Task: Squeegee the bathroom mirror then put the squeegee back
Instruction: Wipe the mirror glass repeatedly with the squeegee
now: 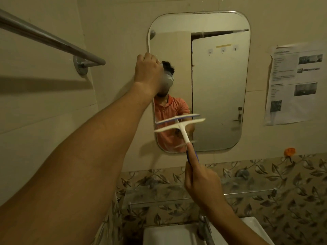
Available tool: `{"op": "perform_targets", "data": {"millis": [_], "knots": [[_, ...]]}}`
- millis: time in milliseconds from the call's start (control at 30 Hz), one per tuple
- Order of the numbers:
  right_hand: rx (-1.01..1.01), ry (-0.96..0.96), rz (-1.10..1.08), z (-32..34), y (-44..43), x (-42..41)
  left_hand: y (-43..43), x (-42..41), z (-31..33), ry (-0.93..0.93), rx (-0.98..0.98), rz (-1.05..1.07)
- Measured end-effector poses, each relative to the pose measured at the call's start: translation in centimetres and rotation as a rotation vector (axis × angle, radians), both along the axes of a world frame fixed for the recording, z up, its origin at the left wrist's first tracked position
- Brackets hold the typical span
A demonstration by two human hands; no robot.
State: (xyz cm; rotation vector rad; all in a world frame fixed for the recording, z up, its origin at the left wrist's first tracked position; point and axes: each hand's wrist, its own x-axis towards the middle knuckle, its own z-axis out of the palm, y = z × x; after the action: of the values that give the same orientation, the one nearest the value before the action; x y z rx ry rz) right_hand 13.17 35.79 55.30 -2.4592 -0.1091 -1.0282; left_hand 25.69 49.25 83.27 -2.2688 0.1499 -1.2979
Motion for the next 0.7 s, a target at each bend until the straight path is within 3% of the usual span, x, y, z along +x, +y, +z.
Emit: {"op": "perform_targets", "data": {"millis": [233, 700], "knots": [[-0.044, -0.081, 0.0, 3.6, 1.9, 2.9, 0.1, 0.2, -0.3, -0.012, 0.006, 0.01], [-0.121, 0.034, -0.075, -0.5, 1.6, 2.6, 0.0, 0.4, -0.2, -0.018, 0.033, 0.033]]}}
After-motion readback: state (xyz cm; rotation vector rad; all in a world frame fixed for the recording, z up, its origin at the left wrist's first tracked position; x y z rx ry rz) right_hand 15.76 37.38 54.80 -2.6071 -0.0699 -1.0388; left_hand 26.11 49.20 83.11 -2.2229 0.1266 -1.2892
